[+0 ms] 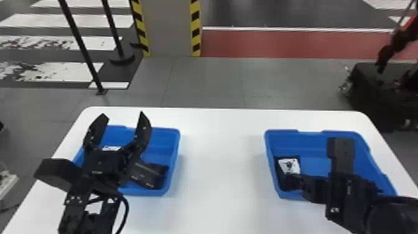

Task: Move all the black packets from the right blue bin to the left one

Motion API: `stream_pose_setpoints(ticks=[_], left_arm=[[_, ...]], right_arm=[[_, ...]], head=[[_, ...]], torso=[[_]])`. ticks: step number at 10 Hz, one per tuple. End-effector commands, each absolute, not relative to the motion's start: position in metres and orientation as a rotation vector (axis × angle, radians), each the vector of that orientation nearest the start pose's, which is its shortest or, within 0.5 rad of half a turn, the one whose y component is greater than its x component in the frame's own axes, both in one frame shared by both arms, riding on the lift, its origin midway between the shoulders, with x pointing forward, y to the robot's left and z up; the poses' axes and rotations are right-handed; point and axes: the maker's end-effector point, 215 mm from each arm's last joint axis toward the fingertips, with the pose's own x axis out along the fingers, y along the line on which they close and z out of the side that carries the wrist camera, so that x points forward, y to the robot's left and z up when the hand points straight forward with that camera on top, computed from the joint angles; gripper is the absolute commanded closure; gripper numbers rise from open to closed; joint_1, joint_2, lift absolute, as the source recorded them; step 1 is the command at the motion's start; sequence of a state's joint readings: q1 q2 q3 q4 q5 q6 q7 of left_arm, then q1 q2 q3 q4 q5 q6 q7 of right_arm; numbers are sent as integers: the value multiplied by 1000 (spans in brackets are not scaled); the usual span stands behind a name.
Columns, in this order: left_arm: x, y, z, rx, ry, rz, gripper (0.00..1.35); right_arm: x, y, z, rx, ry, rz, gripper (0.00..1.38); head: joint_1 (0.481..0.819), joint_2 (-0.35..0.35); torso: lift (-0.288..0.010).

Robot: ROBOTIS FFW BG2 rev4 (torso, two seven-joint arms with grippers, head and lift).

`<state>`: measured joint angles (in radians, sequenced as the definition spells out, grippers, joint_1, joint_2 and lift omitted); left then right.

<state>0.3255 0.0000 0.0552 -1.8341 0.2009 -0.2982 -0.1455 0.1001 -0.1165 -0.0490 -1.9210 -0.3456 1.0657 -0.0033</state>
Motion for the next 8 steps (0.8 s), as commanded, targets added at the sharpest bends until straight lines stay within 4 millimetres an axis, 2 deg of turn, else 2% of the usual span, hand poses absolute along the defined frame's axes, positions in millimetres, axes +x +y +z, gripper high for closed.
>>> stream_pose_setpoints(ticks=[1,2,3,5,6,7,8], left_arm=[[486,245,-277,-158,-261,-57,170],[486,241,-269,-155,-282,-64,168],[487,237,-267,-163,-287,-71,170],[487,231,-262,-192,-290,-81,170],[489,226,-262,-240,-273,-94,170],[490,215,-262,-315,-266,-117,170],[496,202,-267,-374,-234,-155,168]], right_arm=[[478,-212,-459,179,715,137,1136],[480,-211,-428,175,617,144,1136],[479,-206,-388,174,495,167,1136],[481,-196,-291,181,206,232,1136],[494,-187,-260,182,94,310,1136],[512,-178,-241,114,33,399,1136],[531,-165,-239,61,22,499,1136]], head=[[695,35],[695,36],[695,38],[695,39],[695,41],[695,51],[680,56]], torso=[[-110],[-110],[-110],[-110],[-110],[-110],[-110]])
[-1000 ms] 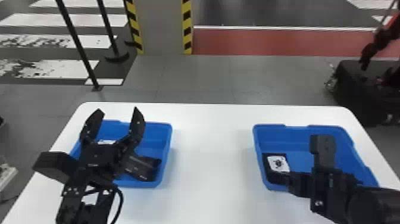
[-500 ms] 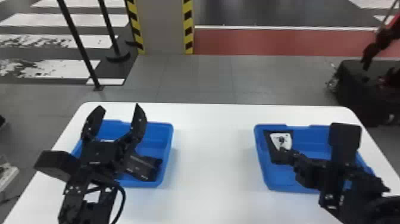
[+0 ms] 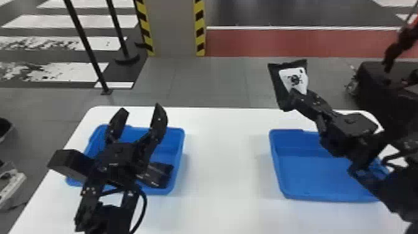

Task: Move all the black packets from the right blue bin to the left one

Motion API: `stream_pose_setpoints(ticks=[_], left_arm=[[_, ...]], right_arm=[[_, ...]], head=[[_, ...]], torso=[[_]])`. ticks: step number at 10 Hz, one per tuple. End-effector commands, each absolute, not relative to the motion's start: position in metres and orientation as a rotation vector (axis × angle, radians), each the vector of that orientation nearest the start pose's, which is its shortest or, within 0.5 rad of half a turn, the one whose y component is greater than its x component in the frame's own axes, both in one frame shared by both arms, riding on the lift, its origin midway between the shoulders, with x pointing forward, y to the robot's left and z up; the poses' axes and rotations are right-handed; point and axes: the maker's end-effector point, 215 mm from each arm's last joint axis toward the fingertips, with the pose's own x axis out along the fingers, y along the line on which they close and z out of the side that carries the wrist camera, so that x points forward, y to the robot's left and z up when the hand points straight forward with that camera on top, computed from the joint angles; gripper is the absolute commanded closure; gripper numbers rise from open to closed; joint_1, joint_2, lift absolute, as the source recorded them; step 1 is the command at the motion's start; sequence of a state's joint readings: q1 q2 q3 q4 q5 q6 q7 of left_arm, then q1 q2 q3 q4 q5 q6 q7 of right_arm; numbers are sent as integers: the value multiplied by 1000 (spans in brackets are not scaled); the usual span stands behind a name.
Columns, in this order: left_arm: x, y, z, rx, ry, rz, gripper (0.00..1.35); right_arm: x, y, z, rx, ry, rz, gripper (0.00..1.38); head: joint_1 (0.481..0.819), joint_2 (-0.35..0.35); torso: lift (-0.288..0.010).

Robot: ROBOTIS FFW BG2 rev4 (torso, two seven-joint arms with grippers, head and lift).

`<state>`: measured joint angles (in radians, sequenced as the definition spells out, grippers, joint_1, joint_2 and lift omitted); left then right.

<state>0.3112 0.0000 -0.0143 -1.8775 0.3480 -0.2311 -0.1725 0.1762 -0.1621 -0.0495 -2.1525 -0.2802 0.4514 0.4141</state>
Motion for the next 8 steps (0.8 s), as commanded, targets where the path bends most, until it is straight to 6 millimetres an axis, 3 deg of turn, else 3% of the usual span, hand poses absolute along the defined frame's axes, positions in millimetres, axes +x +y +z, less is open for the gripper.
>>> stream_pose_setpoints(ticks=[1,3,4,5,8], left_arm=[[500,187,-276,-417,-189,-204,168],[507,149,-284,-515,-107,-348,168],[509,133,-286,-546,-72,-409,168],[512,126,-285,-553,-56,-440,168],[511,122,-295,-553,-17,-457,170]], right_arm=[[545,-150,-244,48,35,595,1136],[559,-107,-259,67,104,798,1136],[559,-89,-257,61,126,877,1136],[554,-74,-260,61,158,932,1134],[528,-22,-302,136,300,1094,1134]], head=[[670,55],[655,48],[658,47],[658,47],[677,75]], torso=[[-110],[-110],[-110],[-110],[-110]])
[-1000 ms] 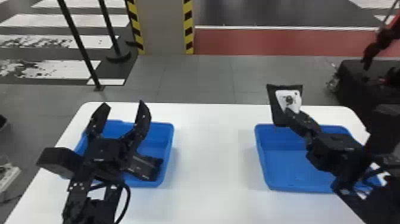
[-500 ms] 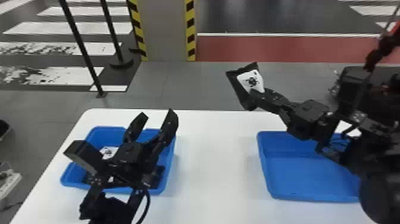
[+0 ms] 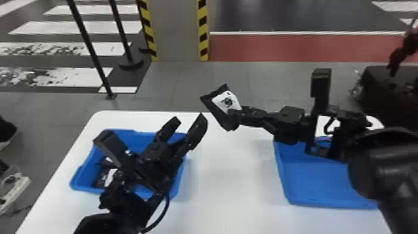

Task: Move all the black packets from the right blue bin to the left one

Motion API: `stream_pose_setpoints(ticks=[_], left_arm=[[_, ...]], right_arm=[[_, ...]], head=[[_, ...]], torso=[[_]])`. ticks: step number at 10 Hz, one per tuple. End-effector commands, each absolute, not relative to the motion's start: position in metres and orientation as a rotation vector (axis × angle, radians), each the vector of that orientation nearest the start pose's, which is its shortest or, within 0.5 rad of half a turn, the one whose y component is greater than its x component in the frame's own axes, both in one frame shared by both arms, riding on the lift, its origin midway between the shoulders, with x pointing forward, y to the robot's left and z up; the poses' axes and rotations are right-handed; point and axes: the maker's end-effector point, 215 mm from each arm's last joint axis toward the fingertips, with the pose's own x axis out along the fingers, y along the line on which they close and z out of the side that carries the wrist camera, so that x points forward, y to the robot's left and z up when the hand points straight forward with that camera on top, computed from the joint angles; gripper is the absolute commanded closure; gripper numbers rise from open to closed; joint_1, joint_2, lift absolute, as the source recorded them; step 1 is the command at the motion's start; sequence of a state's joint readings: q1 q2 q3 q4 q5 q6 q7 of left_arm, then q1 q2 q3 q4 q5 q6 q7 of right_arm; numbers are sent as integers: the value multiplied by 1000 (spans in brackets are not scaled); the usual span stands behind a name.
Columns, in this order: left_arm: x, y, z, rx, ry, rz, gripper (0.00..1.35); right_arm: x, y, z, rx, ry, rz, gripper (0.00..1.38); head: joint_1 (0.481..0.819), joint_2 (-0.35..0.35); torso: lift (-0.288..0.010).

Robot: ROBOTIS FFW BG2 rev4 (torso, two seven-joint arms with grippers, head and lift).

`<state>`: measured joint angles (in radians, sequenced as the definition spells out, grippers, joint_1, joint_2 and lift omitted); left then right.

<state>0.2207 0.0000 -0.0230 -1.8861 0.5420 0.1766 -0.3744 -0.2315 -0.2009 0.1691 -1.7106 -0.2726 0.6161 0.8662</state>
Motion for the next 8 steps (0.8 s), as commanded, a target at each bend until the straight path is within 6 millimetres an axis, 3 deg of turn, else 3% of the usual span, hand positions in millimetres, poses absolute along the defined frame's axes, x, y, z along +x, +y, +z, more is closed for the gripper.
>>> stream_pose_setpoints(ticks=[1,4,6,7,8], left_arm=[[511,123,-294,-552,-22,-454,168],[512,115,-295,-551,-3,-472,170],[512,110,-298,-546,13,-482,193],[514,111,-299,-528,16,-481,553],[515,113,-299,-519,20,-474,1250]], right_arm=[[521,-12,-308,156,313,1114,1136],[500,28,-308,173,334,1207,1134],[496,36,-310,177,344,1227,1134],[498,36,-309,178,344,1226,1136],[499,36,-307,176,340,1227,1136]], head=[[694,94],[695,138],[695,154],[695,158],[695,160]], torso=[[-110],[-110],[-110],[-110],[-110]])
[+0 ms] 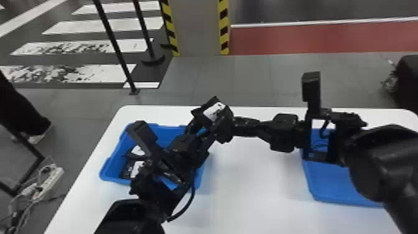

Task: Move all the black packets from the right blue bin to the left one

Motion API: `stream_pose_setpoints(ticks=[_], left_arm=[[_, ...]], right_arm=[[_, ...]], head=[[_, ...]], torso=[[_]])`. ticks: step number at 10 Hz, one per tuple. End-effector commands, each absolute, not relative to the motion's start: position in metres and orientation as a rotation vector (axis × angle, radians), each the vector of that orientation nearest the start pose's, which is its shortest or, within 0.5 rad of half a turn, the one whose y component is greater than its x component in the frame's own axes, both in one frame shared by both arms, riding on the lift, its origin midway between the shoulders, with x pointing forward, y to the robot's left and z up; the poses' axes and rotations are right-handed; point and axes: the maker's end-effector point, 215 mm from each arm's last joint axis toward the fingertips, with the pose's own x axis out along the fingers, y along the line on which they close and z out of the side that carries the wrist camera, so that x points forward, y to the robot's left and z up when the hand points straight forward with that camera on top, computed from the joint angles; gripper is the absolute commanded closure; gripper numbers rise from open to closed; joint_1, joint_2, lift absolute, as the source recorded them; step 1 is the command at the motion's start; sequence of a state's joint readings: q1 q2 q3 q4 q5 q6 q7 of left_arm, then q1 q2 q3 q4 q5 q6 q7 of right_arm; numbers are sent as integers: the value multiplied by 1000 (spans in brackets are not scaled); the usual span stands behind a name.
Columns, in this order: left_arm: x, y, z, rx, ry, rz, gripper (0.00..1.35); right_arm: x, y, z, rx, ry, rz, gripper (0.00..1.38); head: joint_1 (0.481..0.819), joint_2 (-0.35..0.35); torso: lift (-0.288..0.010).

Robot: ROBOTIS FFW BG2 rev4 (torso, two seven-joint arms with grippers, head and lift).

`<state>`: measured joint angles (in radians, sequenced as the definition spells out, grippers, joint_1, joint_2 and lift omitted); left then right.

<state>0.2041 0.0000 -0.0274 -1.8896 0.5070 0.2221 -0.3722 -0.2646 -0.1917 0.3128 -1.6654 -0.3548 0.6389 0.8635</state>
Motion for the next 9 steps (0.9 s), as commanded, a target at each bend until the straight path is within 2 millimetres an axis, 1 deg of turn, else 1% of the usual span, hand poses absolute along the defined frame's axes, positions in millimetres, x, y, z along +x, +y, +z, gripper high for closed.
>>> stream_pose_setpoints(ticks=[1,3,5,6,7,8,9], left_arm=[[513,111,-301,-509,41,-480,1223],[514,123,-291,-494,-6,-454,1223],[516,131,-282,-486,-42,-437,1223],[516,133,-281,-480,-48,-431,1223],[517,144,-279,-462,-67,-403,1223],[521,173,-274,-393,-112,-313,1223],[521,209,-276,-297,-134,-209,1223]], right_arm=[[505,35,-303,173,329,1223,1134],[515,32,-294,171,296,1211,1134],[530,26,-291,186,266,1183,1133],[534,24,-290,204,248,1177,1076],[540,20,-286,207,224,1166,772],[544,5,-280,233,193,1132,309],[547,-24,-279,243,167,1066,41]], head=[[695,161],[695,160],[695,165],[687,167],[681,165],[677,165],[667,174]], torso=[[-110],[-110],[-110],[-110],[-110],[-110],[-110]])
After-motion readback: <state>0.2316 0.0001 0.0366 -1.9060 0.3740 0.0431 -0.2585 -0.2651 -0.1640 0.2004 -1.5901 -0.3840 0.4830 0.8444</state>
